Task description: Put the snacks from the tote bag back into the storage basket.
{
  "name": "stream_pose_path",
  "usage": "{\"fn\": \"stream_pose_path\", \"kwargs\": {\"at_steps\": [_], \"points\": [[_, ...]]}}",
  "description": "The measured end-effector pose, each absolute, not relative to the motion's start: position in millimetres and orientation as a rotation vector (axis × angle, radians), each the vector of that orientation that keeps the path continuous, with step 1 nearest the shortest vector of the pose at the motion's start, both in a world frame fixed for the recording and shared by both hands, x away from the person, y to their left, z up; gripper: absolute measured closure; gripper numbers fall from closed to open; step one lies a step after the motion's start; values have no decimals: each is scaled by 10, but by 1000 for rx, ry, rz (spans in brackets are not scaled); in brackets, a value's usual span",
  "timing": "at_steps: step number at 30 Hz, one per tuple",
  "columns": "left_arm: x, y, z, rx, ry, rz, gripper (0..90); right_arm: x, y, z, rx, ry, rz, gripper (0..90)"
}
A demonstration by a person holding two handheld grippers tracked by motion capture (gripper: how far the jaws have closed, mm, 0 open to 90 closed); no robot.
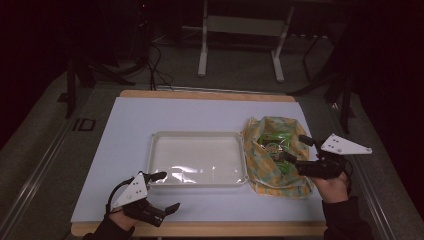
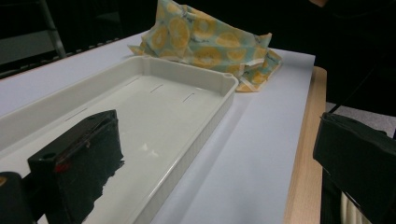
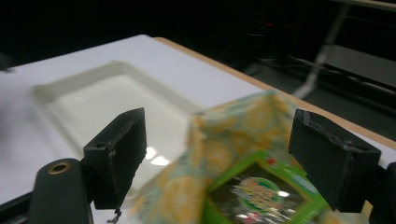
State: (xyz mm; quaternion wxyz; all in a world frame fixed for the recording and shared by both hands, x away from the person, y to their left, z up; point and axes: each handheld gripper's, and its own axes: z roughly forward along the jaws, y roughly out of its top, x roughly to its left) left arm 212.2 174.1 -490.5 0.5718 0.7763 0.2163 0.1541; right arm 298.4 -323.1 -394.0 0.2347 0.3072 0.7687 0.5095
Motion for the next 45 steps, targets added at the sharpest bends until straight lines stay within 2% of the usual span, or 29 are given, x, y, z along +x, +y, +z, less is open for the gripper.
{"fn": "stream_pose_path", "kwargs": {"at_steps": [10,11,23,28,29,35,45], "points": [[2124,1743,-4903,1821,509,358,16,3208,-3279,-4077,959,2084,1355,215],[2124,1743,-4903,1821,509,358,17,3252,-3272,-4115,984,2066,1329,246],[2123,1743,-4903,1823,508,359,16,3478,-3315,-4354,1116,2061,1264,307],[2124,1741,-4904,1823,507,360,17,3545,-3328,-4489,1164,2081,1220,362],[2124,1742,-4904,1824,507,360,16,3573,-3336,-4537,1191,2079,1203,411],[2125,1740,-4905,1824,507,360,16,3655,-3388,-4665,1250,2094,1166,475],[2126,1739,-4906,1828,505,361,16,3730,-3475,-4844,1335,2126,1132,510]]}}
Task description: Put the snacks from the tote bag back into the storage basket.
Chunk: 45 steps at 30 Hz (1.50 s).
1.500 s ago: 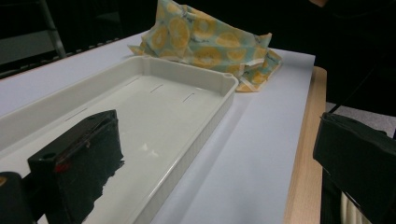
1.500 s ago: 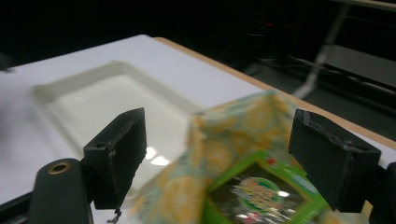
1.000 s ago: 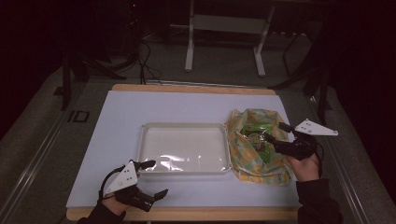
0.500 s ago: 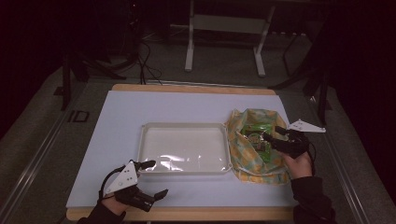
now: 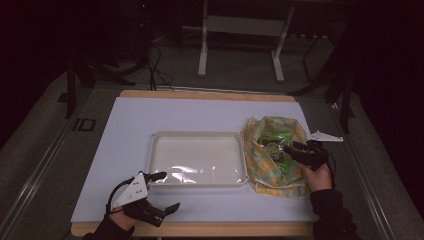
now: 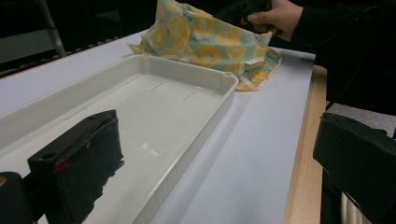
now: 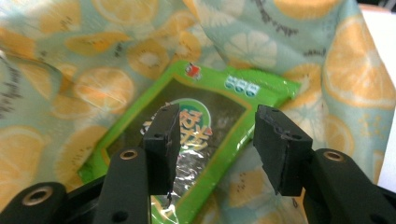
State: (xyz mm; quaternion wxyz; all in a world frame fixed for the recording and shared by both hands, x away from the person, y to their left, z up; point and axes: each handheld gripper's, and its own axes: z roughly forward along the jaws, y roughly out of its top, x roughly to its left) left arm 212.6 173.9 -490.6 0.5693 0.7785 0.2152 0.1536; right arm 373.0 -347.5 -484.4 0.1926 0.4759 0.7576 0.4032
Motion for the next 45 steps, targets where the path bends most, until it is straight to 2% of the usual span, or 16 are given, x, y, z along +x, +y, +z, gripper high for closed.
{"fn": "stream_pose_path", "kwargs": {"at_steps": [19,27,33,36,45], "points": [[2127,1734,-4910,1834,503,360,16,3850,-3444,-5125,1461,2240,1033,525],[2126,1729,-4911,1838,500,361,16,3902,-3434,-5173,1535,2324,1031,631],[2127,1727,-4912,1839,498,361,16,3917,-3399,-5165,1558,2365,1015,756],[2125,1725,-4912,1840,497,362,16,3890,-3370,-5141,1527,2357,987,846],[2126,1728,-4910,1837,500,362,17,3863,-3348,-5120,1509,2333,1006,884]]}}
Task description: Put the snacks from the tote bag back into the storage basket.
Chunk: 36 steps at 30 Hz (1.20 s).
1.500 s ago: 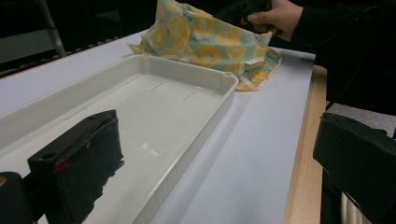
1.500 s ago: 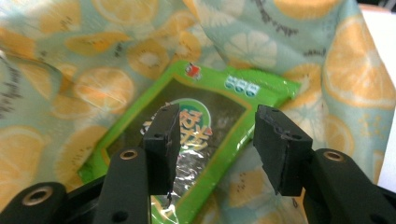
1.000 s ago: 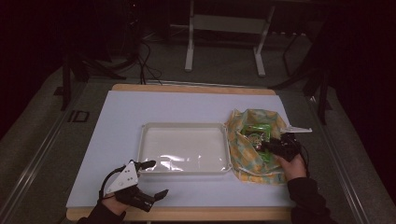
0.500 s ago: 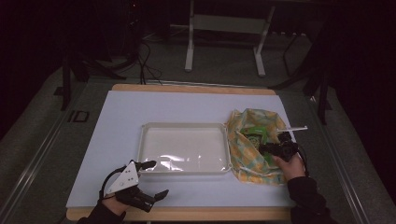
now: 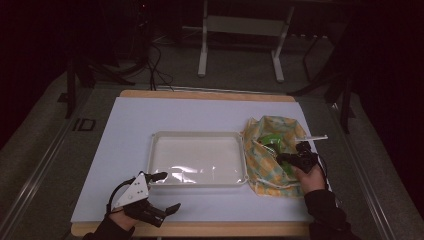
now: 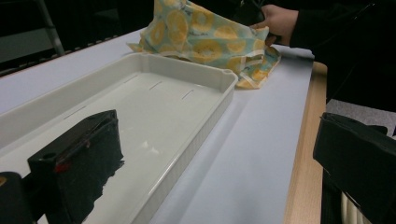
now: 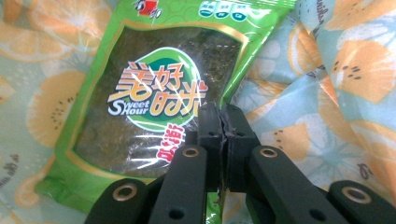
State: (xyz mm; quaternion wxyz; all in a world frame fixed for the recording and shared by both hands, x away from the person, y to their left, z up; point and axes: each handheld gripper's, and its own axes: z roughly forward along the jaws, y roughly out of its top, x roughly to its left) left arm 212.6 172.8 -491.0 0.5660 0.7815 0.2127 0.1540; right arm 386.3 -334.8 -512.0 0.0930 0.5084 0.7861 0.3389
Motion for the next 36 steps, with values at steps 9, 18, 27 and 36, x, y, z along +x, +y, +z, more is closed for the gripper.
{"fn": "stream_pose_path", "kwargs": {"at_steps": [9,18,27,36], "points": [[2124,1731,-4908,1834,501,362,17,3756,-3345,-4943,1462,2279,1082,892],[2127,1729,-4908,1832,503,360,17,3620,-3399,-4771,1431,2199,1130,894],[2128,1726,-4908,1834,503,360,16,3557,-3531,-4624,1442,2121,1208,894],[2130,1719,-4910,1834,503,356,16,3472,-3643,-4494,1455,2044,1233,893]]}}
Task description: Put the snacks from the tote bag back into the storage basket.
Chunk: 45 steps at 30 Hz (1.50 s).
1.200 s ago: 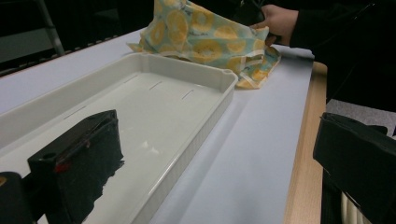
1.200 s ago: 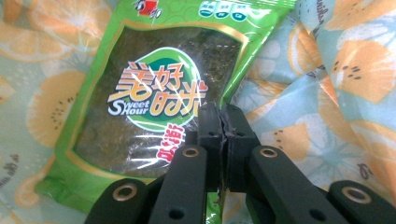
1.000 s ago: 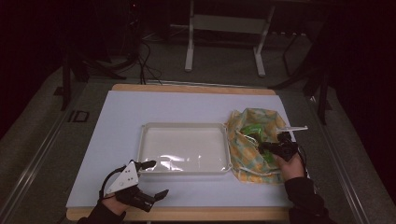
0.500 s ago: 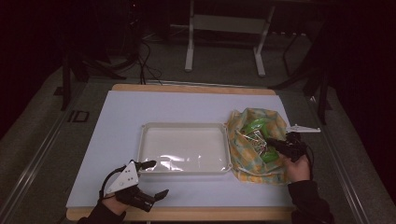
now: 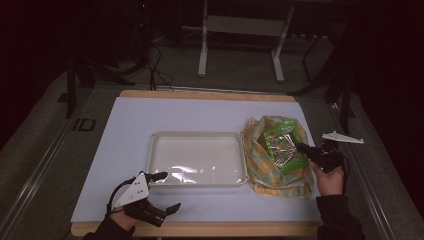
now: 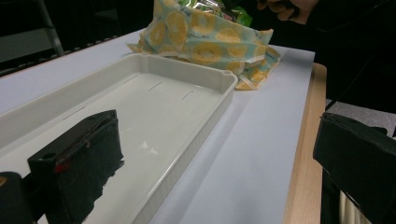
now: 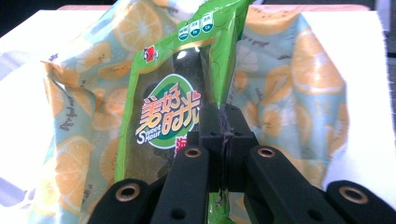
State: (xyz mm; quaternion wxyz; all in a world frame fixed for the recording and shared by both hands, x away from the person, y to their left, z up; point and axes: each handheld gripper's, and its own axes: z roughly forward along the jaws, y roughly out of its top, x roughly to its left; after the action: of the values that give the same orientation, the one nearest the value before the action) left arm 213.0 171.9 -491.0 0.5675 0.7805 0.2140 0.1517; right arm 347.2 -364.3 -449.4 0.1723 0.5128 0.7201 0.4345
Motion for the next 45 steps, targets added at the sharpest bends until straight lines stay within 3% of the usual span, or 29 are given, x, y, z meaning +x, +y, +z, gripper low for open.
{"fn": "stream_pose_path", "kwargs": {"at_steps": [45], "points": [[2125,1708,-4914,1830,476,381,17,3091,-3990,-3978,1466,1804,1358,893]]}}
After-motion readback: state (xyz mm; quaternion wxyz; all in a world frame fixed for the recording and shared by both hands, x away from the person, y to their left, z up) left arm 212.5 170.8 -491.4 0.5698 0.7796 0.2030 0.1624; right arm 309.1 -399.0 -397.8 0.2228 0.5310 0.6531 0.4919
